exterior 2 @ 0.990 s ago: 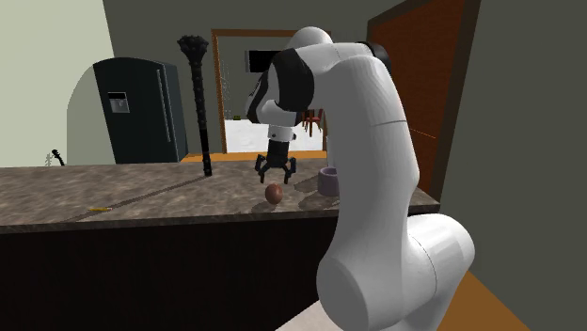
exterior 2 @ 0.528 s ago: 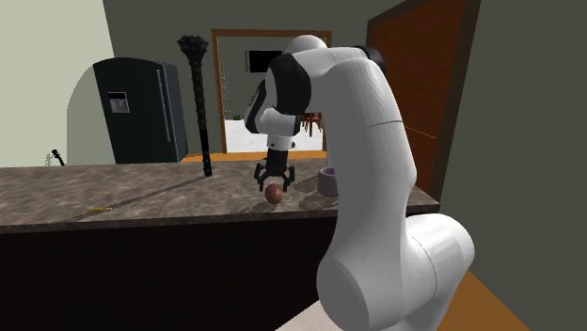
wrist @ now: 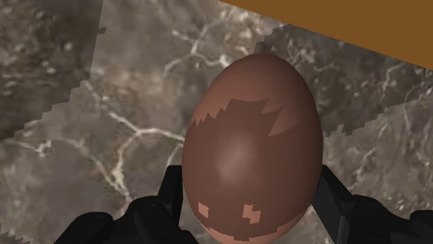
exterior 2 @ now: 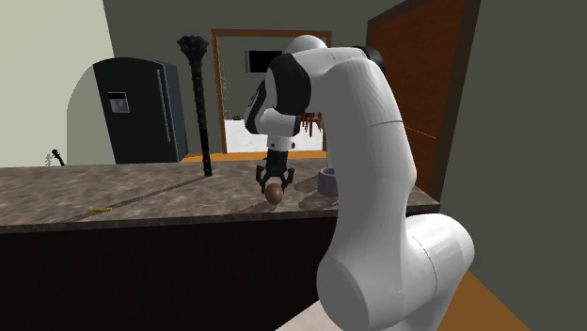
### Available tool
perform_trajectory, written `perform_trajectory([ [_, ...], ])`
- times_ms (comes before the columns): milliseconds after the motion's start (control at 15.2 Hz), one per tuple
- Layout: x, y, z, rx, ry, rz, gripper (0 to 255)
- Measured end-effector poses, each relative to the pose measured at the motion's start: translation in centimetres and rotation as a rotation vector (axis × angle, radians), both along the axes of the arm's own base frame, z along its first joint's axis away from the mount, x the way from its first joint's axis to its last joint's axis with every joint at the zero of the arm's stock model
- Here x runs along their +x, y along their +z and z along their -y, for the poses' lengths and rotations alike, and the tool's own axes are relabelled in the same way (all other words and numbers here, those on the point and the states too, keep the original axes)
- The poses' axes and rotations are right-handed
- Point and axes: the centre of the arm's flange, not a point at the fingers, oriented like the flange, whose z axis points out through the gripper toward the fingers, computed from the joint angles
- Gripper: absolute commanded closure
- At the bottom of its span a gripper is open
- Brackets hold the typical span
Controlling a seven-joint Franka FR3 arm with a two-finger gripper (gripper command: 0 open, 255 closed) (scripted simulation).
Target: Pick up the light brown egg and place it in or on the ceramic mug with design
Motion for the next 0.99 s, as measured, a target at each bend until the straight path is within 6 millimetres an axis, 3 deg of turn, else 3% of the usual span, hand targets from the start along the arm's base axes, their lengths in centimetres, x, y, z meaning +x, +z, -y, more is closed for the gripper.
perform_trajectory([
  [528, 0.0, 0.0, 0.0, 0.000, 0.000, 0.001, 255],
  [990, -0.1, 3.1, 0.0, 0.000, 0.000, 0.000, 255],
])
